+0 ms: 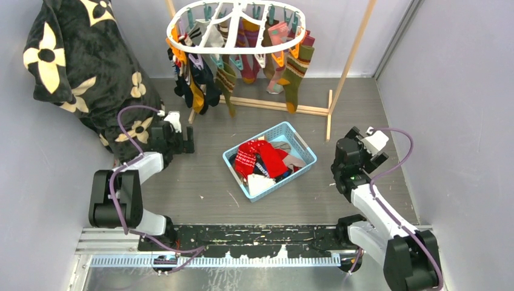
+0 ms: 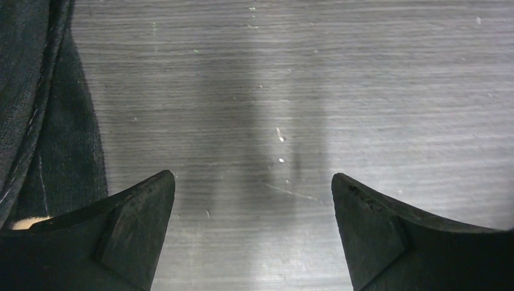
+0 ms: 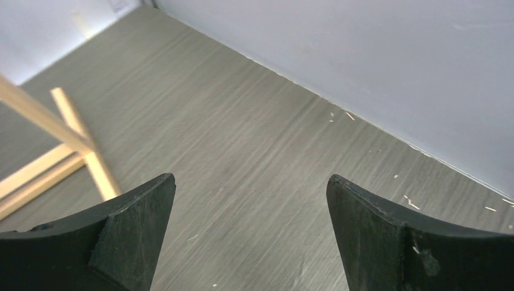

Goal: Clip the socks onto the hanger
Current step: Reset both arms

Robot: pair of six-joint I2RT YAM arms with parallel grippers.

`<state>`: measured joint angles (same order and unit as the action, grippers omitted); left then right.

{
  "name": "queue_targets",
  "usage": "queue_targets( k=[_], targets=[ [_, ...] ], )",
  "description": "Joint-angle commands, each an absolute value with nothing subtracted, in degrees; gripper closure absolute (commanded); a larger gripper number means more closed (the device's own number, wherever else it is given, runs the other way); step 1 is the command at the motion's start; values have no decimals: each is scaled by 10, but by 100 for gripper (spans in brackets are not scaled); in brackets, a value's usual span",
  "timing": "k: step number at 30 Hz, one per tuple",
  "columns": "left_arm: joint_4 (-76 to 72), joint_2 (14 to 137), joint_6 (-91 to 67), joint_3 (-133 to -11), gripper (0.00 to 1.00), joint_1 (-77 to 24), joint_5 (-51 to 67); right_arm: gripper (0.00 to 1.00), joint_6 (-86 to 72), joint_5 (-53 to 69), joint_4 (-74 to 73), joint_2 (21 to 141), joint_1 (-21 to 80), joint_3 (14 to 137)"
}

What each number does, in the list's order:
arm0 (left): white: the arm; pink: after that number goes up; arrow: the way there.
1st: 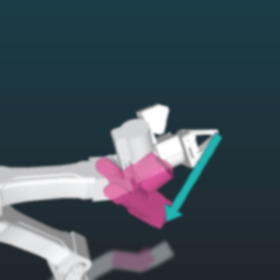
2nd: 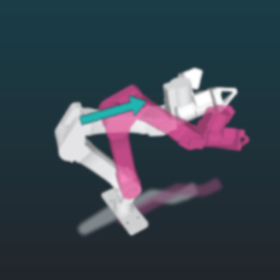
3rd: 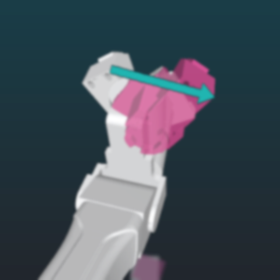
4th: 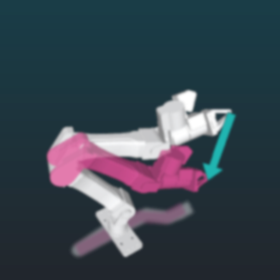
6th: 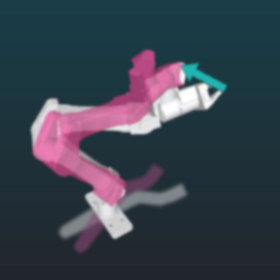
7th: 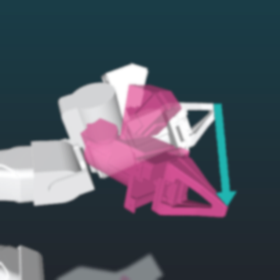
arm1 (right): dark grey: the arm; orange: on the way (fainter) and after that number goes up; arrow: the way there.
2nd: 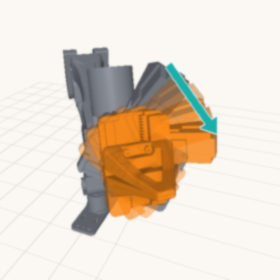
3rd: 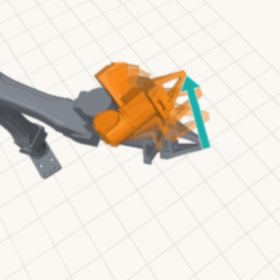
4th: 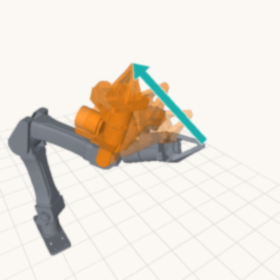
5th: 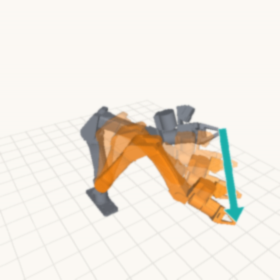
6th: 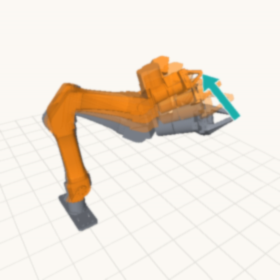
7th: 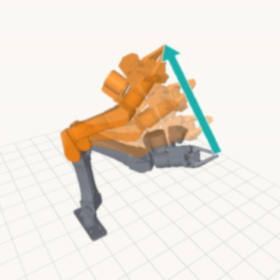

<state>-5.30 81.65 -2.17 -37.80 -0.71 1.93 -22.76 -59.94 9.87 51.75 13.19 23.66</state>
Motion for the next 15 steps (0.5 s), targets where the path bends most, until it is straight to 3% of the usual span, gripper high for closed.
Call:
queue_targets(
  k=[1,15],
  targets=[
    [-204,843,-36,-362,0,-3,-31,0,-237,-604,177,555,92,216],
    [-390,859,-49,-272,0,-3,-32,0,-204,-514,410,663,58,128]
  ],
)
